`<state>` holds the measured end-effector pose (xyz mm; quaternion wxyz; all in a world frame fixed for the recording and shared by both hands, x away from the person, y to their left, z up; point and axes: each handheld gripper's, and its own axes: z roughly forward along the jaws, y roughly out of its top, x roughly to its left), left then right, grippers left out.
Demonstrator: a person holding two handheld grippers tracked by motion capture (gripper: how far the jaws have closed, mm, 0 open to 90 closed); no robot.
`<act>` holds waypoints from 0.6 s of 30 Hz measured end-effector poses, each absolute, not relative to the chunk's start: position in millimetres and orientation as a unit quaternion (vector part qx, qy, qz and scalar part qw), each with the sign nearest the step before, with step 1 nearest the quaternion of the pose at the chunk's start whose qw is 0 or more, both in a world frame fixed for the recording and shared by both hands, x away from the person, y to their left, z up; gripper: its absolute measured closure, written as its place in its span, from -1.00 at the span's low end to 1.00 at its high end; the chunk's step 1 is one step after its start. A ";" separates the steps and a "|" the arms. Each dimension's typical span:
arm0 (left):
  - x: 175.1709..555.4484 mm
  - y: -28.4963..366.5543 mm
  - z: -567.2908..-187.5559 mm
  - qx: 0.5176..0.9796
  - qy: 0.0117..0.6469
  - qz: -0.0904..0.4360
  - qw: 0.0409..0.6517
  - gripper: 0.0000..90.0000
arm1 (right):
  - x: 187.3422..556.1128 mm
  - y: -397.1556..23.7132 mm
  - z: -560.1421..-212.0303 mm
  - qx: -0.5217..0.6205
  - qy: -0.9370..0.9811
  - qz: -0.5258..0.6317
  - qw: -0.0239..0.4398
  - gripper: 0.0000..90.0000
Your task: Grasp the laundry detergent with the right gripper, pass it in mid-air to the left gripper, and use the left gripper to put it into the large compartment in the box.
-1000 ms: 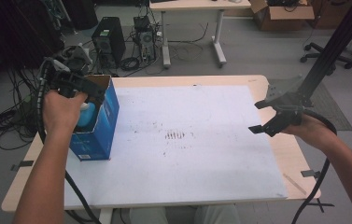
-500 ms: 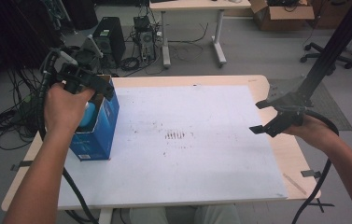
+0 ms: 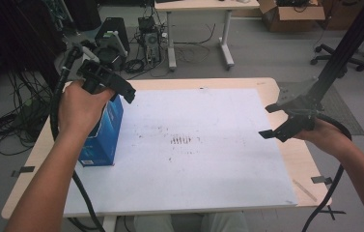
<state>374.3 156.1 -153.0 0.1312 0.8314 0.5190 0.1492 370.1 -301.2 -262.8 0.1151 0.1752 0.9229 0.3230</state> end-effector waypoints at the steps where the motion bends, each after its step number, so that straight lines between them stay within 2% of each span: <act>1: 374.3 153.3 -152.3 0.834 0.515 0.148 0.132 -0.85 | 370.2 -301.4 -263.0 0.176 0.923 0.323 0.115 -0.84; 18: 378.1 107.4 -152.6 0.869 0.457 0.129 0.138 -0.87 | 369.8 -302.6 -262.4 0.181 0.924 0.318 0.113 -0.84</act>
